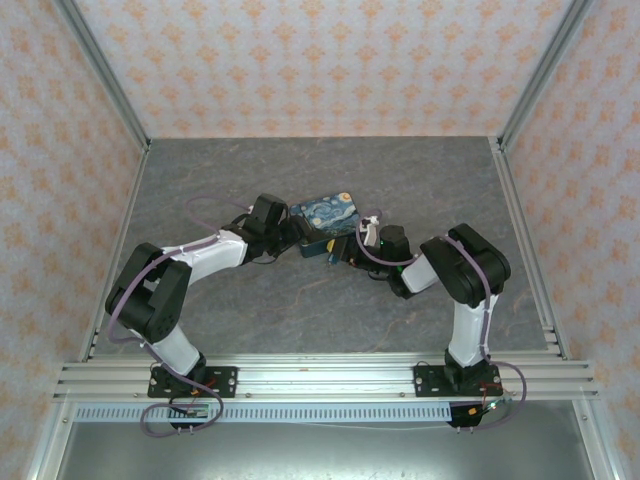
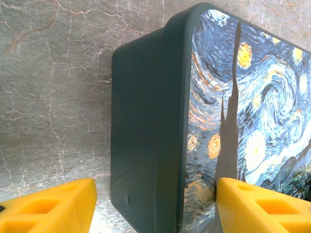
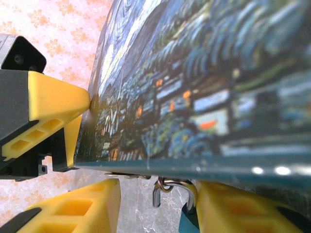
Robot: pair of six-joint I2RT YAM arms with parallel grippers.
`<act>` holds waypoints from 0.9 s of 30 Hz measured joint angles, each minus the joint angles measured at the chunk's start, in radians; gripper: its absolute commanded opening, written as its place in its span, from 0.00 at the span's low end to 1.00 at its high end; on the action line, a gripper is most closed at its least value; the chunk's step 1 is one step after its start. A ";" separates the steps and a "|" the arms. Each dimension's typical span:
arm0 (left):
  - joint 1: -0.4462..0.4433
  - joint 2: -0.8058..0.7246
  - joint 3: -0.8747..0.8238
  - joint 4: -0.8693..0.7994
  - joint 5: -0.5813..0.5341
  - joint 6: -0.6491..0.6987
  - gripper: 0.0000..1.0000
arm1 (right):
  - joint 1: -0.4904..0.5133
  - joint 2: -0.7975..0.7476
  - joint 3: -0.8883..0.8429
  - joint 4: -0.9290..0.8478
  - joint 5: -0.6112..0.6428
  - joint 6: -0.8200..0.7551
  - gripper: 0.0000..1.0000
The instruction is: Unlock a padlock with a key
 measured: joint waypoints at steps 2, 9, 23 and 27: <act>-0.002 0.000 0.000 0.000 -0.003 0.000 0.66 | 0.000 0.000 0.000 0.005 -0.002 0.001 0.37; -0.002 -0.002 0.000 -0.001 -0.004 0.000 0.66 | 0.000 0.000 -0.015 0.008 -0.002 0.001 0.35; -0.002 -0.002 0.000 -0.001 -0.004 0.000 0.66 | 0.000 -0.001 -0.032 0.008 -0.002 -0.006 0.17; -0.002 -0.002 0.000 -0.001 -0.006 0.000 0.66 | 0.000 -0.001 -0.032 0.008 -0.002 -0.006 0.12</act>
